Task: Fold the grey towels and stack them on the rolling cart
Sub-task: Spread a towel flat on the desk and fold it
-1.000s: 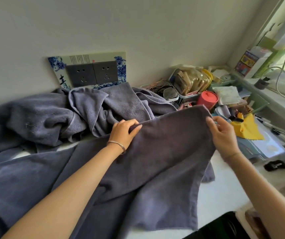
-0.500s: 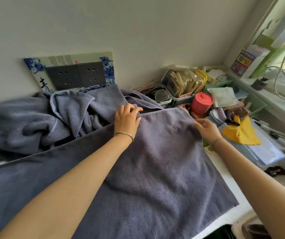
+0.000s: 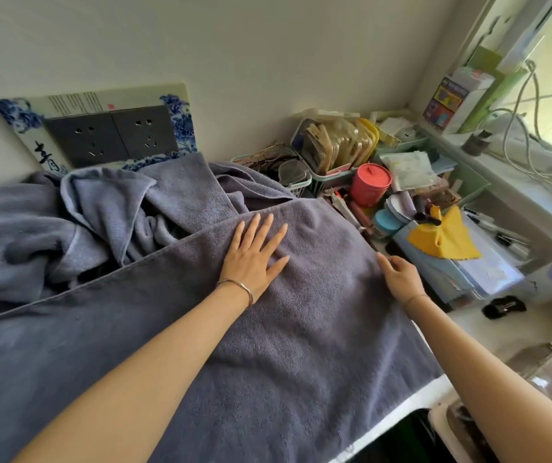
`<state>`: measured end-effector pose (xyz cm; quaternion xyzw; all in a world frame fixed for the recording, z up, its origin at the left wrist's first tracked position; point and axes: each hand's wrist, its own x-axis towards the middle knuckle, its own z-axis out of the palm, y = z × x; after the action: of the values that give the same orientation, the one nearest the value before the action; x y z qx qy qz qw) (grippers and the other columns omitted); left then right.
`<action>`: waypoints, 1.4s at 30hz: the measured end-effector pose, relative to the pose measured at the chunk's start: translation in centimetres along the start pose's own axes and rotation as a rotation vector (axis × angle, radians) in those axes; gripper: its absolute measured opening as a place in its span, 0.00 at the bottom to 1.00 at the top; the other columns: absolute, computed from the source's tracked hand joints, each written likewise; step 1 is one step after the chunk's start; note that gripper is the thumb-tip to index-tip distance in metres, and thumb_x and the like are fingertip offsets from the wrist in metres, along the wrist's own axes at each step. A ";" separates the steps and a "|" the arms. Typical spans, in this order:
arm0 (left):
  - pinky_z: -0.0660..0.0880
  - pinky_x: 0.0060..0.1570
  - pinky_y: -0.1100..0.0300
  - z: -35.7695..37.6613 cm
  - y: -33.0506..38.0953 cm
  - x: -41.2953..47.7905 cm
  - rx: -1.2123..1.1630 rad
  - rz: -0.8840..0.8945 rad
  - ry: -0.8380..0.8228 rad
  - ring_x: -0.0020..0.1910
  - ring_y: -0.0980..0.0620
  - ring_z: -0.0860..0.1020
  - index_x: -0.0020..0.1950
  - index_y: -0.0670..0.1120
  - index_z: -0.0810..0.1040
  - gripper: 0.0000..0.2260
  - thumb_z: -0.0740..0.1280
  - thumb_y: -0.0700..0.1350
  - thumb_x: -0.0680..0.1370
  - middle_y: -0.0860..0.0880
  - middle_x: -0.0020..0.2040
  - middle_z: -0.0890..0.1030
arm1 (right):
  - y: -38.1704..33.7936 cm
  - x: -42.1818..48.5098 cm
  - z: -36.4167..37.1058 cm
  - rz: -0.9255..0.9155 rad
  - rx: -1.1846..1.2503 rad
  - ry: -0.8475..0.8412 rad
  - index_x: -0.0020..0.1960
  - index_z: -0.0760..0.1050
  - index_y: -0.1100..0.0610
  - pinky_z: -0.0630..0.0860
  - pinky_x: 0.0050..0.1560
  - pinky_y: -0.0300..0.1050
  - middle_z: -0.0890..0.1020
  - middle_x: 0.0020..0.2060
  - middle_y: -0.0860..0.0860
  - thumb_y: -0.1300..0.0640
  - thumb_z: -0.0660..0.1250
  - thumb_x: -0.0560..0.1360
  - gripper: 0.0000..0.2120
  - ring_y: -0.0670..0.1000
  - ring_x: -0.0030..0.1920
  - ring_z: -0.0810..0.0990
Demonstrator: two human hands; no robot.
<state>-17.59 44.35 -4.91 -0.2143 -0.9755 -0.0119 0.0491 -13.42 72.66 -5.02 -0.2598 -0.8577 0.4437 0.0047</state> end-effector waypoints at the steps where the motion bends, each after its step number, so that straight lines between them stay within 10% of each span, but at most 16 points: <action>1: 0.46 0.71 0.48 -0.1 0.4 -0.7 -0.023 0.002 0.033 0.72 0.42 0.65 0.74 0.51 0.62 0.28 0.44 0.61 0.79 0.44 0.73 0.66 | 0.2 -0.4 -0.3 0.018 -0.015 -0.038 0.46 0.75 0.58 0.66 0.45 0.43 0.76 0.38 0.51 0.47 0.62 0.78 0.14 0.52 0.42 0.73; 9: 0.50 0.69 0.35 2.7 4.0 -8.1 -0.137 -0.058 -0.101 0.74 0.43 0.56 0.77 0.56 0.46 0.32 0.41 0.68 0.75 0.52 0.77 0.54 | 0.0 -2.6 -2.9 -0.088 -0.115 -0.104 0.57 0.76 0.61 0.71 0.54 0.45 0.80 0.51 0.56 0.51 0.67 0.76 0.16 0.55 0.51 0.77; 12: 0.37 0.70 0.38 2.0 3.9 -7.2 -0.150 -0.056 -0.196 0.76 0.46 0.39 0.72 0.60 0.33 0.33 0.31 0.68 0.67 0.56 0.75 0.34 | -1.6 -4.0 -3.8 -0.153 -0.094 -0.190 0.57 0.77 0.58 0.75 0.48 0.39 0.82 0.48 0.54 0.55 0.66 0.77 0.11 0.53 0.47 0.80; 15: 0.34 0.70 0.42 0.7 4.2 -8.1 -0.272 -0.064 -0.206 0.75 0.49 0.35 0.74 0.60 0.35 0.35 0.30 0.67 0.67 0.56 0.77 0.37 | -4.1 -5.7 -4.7 -0.117 0.020 -0.345 0.62 0.75 0.54 0.79 0.44 0.37 0.83 0.47 0.49 0.58 0.62 0.79 0.12 0.49 0.45 0.82; 20: 0.36 0.73 0.49 -1.7 3.2 -12.8 -0.518 -0.139 -0.223 0.76 0.52 0.38 0.76 0.58 0.39 0.28 0.43 0.64 0.78 0.56 0.78 0.42 | -8.9 -9.5 -5.3 -0.231 -0.047 -0.519 0.71 0.66 0.45 0.76 0.59 0.44 0.74 0.65 0.45 0.57 0.58 0.81 0.20 0.47 0.60 0.78; 23: 0.42 0.74 0.54 -3.3 2.1 -15.9 -0.794 -0.204 -0.202 0.76 0.53 0.43 0.76 0.57 0.43 0.25 0.50 0.56 0.81 0.55 0.78 0.48 | -12.7 -13.8 -4.0 -0.293 -0.003 -0.633 0.71 0.66 0.42 0.77 0.51 0.33 0.71 0.63 0.39 0.58 0.56 0.81 0.20 0.37 0.54 0.77; 27: 0.48 0.74 0.57 -6.0 -1.3 -21.4 -1.135 -0.359 -0.157 0.76 0.55 0.50 0.75 0.59 0.47 0.23 0.50 0.55 0.81 0.53 0.76 0.55 | -17.2 -20.3 1.0 -0.423 0.063 -0.644 0.68 0.69 0.42 0.69 0.66 0.43 0.76 0.60 0.45 0.57 0.57 0.81 0.18 0.43 0.60 0.75; 33: 0.55 0.69 0.61 -9.5 -10.3 -31.5 -1.426 -0.676 -0.060 0.73 0.53 0.61 0.76 0.51 0.53 0.22 0.44 0.53 0.82 0.51 0.75 0.62 | -24.5 -30.2 12.4 -0.686 0.034 -0.644 0.68 0.69 0.48 0.73 0.41 0.41 0.74 0.43 0.66 0.60 0.57 0.81 0.17 0.52 0.37 0.72; 38: 0.73 0.47 0.55 -10.0 -17.3 -39.4 -1.676 -1.036 0.105 0.54 0.45 0.75 0.73 0.49 0.63 0.25 0.45 0.58 0.81 0.45 0.68 0.72 | -27.2 -38.5 24.0 -0.872 -0.072 -0.817 0.69 0.68 0.58 0.72 0.51 0.32 0.80 0.46 0.51 0.65 0.57 0.80 0.18 0.36 0.40 0.75; 42: 0.74 0.49 0.49 -9.2 -20.0 -44.0 -1.745 -1.171 0.060 0.53 0.40 0.77 0.74 0.48 0.62 0.28 0.46 0.62 0.79 0.42 0.67 0.72 | -24.9 -42.6 30.8 -0.668 -0.145 -0.982 0.69 0.63 0.56 0.71 0.25 0.30 0.76 0.33 0.52 0.63 0.57 0.80 0.18 0.40 0.22 0.74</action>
<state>14.62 7.39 -0.28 0.3302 -0.5783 -0.7376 -0.1116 5.15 18.42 4.80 0.2601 -0.8228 0.4266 -0.2709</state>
